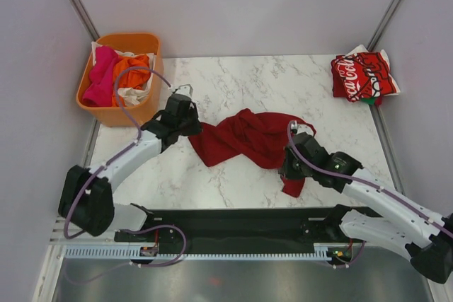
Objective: Fold and stack the t-shirts
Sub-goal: Flatten the tshirt out
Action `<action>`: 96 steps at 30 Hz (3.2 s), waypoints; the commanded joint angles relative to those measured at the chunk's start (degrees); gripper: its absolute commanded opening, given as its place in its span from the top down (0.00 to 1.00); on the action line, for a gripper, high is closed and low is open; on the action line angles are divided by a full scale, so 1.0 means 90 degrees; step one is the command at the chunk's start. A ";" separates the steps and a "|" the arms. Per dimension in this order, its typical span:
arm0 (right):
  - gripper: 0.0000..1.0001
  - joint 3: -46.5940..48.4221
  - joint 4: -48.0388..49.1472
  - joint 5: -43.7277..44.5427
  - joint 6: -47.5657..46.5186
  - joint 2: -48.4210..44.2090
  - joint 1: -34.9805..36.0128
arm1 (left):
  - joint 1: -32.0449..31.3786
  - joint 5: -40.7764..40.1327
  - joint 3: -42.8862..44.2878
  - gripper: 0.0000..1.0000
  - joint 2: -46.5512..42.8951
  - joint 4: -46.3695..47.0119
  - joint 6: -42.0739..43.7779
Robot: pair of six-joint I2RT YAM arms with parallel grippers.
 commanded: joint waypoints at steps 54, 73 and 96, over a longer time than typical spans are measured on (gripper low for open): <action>0.02 1.3160 -0.0538 -0.1651 -0.1824 1.0000 -0.4714 | 0.2231 0.0198 0.9535 0.24 0.4692 -0.4570 0.1973; 0.04 0.7007 0.1632 -0.1448 -0.2807 0.6569 -0.3887 | 0.1870 0.1904 0.1437 0.21 0.0200 -0.1957 0.0255; 0.30 0.8355 0.0381 -0.0071 -0.2953 0.8679 -0.3193 | 0.1479 0.0618 -0.1634 0.26 0.0338 -0.0693 -0.1505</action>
